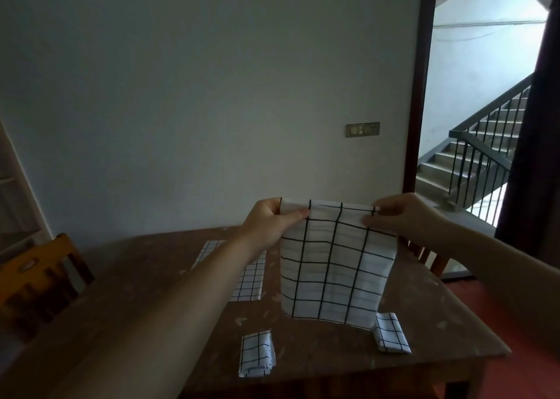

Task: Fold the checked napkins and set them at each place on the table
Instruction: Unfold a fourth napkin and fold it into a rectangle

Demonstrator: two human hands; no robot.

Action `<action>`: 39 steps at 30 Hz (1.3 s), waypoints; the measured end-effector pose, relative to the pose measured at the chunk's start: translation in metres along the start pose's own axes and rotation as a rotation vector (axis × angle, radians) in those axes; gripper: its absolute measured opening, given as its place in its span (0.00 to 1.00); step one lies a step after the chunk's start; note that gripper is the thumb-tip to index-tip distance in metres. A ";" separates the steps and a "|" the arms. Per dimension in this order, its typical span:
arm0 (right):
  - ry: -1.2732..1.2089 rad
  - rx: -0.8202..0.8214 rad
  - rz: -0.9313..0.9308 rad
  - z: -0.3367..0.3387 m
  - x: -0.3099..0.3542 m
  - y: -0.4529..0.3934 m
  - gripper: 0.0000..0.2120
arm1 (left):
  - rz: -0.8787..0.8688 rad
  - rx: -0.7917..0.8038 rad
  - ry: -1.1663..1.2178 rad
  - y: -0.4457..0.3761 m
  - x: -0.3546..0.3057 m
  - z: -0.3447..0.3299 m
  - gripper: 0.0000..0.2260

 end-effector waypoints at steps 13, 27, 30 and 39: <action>-0.277 -0.034 -0.169 0.007 0.000 0.002 0.19 | -0.481 0.003 -0.581 0.006 -0.019 0.003 0.06; -0.121 -0.053 -0.177 0.013 -0.003 0.008 0.26 | -0.272 0.097 -0.617 -0.004 -0.027 0.006 0.05; -0.141 -0.063 -0.084 0.015 -0.001 0.007 0.19 | -0.221 0.111 -0.561 -0.005 -0.025 0.009 0.07; 0.041 -0.153 0.104 0.025 0.016 0.000 0.06 | -0.187 0.142 -0.530 -0.004 -0.030 0.009 0.08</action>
Point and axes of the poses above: each hand's wrist, its own y-axis away from the middle knuckle, its own z-axis out of the back of the hand, x = y × z, the point moved 1 cm from there along -y, towards the middle knuckle, and after that the axes turned 2 degrees about -z, right-handed, at the moved point
